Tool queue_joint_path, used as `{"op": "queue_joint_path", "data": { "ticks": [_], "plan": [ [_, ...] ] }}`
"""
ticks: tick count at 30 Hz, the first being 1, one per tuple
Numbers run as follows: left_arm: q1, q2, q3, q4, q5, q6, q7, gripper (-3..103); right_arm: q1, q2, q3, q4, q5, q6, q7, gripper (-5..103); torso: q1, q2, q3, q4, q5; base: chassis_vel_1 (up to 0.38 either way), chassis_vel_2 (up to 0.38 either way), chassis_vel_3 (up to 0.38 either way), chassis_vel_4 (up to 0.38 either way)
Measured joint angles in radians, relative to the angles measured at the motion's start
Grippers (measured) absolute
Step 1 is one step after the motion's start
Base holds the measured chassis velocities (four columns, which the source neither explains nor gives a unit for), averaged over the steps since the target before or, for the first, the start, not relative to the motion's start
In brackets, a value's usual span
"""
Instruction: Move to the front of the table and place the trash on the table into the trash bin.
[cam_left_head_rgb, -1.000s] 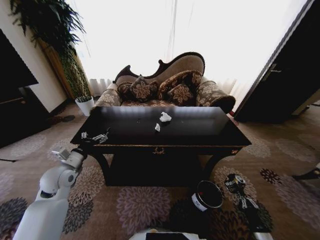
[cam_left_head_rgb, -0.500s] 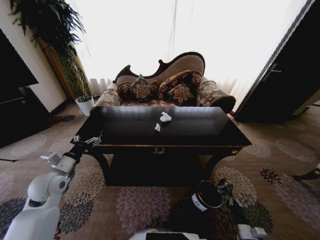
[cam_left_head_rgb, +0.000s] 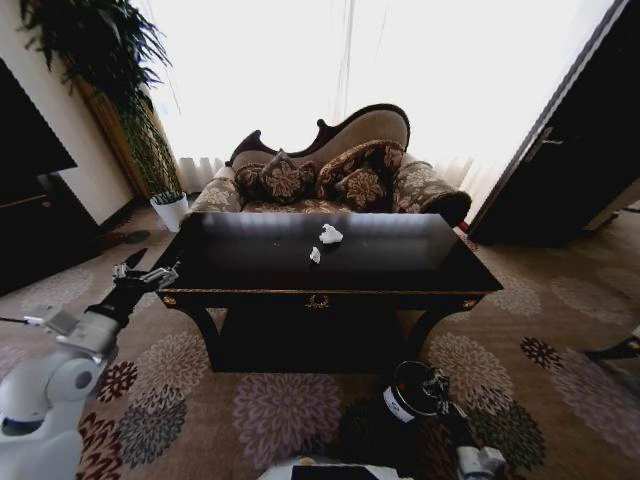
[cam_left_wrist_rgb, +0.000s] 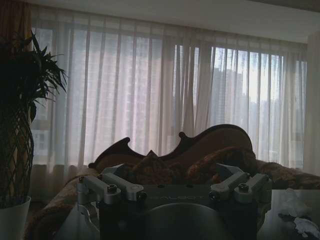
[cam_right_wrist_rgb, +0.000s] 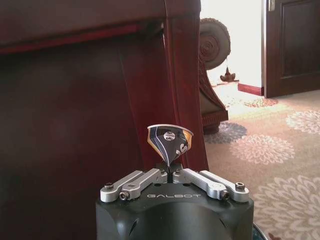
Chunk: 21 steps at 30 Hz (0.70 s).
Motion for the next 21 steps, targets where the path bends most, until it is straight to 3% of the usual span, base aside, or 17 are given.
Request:
{"op": "queue_joint_path", "data": {
  "ticks": [9, 21],
  "plan": [
    [0.012, 0.028, -0.032, 0.003, -0.019, 0.007, -0.005, 100, 0.105, -0.016, -0.056, -0.167, -0.018, -0.002, 0.039, 0, 0.0, 0.0, 0.0, -0.0001, -0.0001, 0.0, 0.0, 0.0, 0.0],
    [0.012, 0.038, -0.043, 0.013, -0.027, 0.007, -0.007, 100, 0.122, -0.011, -0.073, -0.181, -0.021, -0.017, 0.089, 0, 0.0, 0.0, 0.0, -0.0001, 0.0, 0.0, 0.0, 0.0, 0.0]
  ]
}}
